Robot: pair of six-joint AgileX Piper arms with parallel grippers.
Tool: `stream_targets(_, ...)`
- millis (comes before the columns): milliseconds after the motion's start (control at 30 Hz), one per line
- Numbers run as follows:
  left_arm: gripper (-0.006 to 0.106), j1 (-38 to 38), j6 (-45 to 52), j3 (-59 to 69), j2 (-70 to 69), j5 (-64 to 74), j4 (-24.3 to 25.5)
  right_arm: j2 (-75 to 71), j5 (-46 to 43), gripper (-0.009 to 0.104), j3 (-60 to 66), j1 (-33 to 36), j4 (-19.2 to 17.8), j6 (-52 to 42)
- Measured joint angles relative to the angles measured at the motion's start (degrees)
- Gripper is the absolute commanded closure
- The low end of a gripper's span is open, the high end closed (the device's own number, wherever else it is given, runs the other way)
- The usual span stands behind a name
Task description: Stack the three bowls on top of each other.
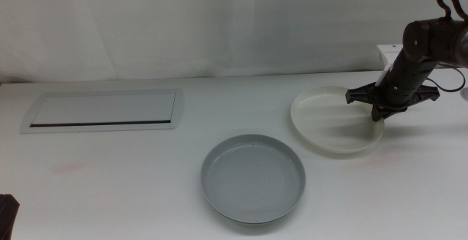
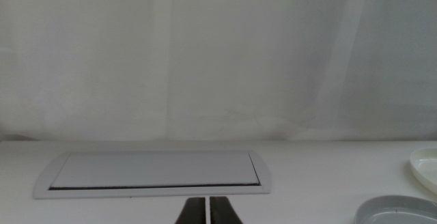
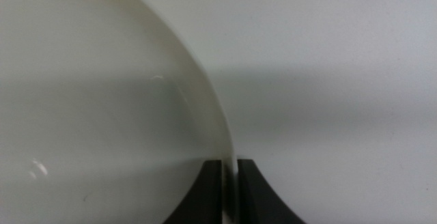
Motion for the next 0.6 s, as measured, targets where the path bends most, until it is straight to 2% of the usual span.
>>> stream_targets(300,0.103,0.1,0.0,0.0,0.0,0.0,0.0,-1.6,0.3,0.098,0.0,-0.3,0.7,0.0)
stream_targets(600,0.103,0.1,-0.1,0.0,0.0,0.0,0.0,-9.6,2.9,0.098,0.1,-3.7,0.8,-2.9)
